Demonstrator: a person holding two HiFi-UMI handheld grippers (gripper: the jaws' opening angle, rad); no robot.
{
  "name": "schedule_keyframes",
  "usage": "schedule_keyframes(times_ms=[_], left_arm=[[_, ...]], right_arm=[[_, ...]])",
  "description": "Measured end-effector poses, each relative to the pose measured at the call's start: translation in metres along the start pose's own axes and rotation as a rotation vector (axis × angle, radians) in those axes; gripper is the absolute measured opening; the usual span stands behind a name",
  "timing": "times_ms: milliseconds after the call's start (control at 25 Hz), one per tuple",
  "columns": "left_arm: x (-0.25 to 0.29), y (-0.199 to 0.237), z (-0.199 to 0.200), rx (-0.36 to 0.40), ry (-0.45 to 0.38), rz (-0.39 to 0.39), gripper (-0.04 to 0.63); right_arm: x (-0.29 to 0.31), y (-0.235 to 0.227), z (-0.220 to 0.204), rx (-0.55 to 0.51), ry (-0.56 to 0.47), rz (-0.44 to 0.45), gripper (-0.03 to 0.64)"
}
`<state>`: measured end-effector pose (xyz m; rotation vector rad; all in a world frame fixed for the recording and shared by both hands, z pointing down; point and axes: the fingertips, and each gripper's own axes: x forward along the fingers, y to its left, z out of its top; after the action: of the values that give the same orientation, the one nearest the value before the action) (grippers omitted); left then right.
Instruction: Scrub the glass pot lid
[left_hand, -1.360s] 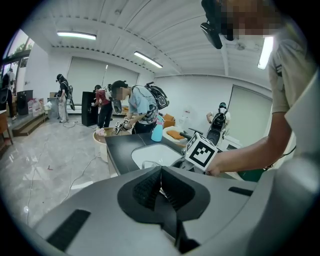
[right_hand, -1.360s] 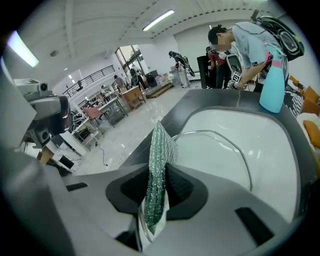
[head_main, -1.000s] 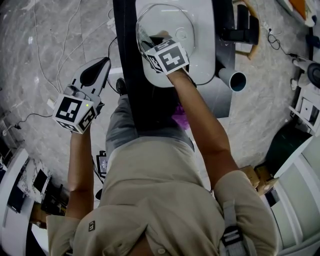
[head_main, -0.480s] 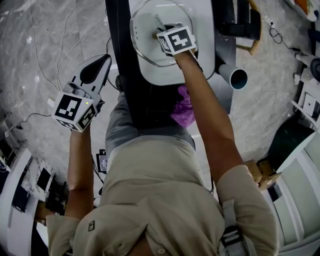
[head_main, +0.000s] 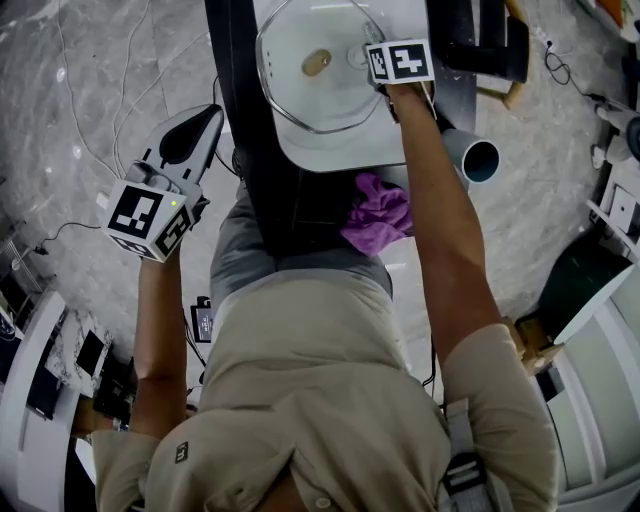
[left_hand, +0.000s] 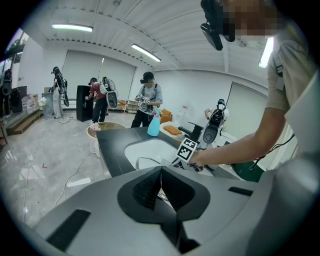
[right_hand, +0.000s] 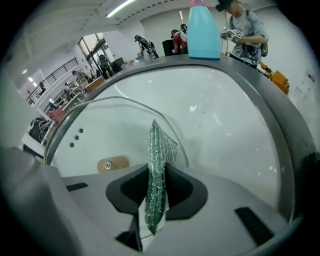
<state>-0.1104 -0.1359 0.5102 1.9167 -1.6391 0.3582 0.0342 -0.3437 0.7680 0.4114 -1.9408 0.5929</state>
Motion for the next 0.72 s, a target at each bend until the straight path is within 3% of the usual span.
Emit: schedule_keyframes(times_ms=[440,720], left_arm=[[-0.014,0.008,0.003,0.008,-0.019,0.031,0.015],[-0.03,0.012,-0.004,0.0,-0.029,0.039,0.015]], right_arm=[[0.008,0.007,0.013,0.029,-0.024,-0.001,0.078],[0.01,0.055,0.047,-0.048,-0.079,0.052,0.078]])
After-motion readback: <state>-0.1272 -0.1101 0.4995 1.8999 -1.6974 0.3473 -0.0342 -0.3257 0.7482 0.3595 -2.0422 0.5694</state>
